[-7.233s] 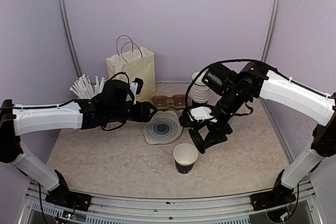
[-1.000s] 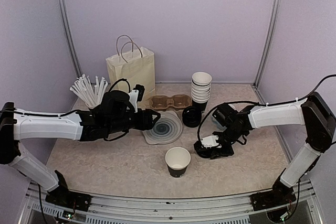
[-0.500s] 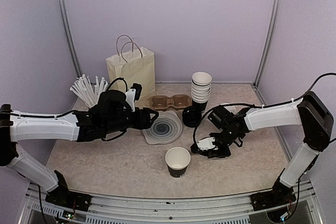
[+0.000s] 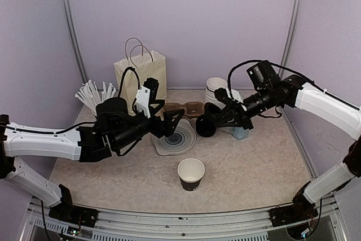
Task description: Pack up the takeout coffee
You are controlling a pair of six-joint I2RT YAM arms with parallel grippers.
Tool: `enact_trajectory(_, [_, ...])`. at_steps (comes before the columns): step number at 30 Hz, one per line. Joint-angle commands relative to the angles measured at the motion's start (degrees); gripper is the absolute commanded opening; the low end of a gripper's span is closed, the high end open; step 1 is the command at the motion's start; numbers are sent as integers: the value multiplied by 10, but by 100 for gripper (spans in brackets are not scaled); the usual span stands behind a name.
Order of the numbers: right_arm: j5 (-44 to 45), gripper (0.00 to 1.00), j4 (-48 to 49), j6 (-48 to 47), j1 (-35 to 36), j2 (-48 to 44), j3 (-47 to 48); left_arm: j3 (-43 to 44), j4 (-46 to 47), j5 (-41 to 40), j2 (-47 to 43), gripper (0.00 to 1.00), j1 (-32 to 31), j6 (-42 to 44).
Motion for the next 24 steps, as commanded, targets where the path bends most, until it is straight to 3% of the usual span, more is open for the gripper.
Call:
enact_trajectory(1, [-279, 2, 26, 114, -53, -1, 26, 0, 155, 17, 15, 81, -22, 132])
enact_trajectory(5, [-464, 3, 193, 314, -86, 15, -11, 34, 158, 47, 50, 76, -47, 195])
enact_trajectory(9, [-506, 3, 338, 458, -87, 14, -53, 65, 179, -17, 86, 80, -81, 252])
enact_trajectory(15, [-512, 3, 378, 499, -87, 10, -71, 102, 192, -44, 137, 86, -93, 267])
enact_trajectory(17, [-510, 3, 396, 517, -87, 7, -76, 109, 192, -39, 150, 98, -93, 267])
enact_trajectory(24, [-507, 3, 434, 553, -87, 10, -85, 117, 204, -15, 170, 93, -94, 272])
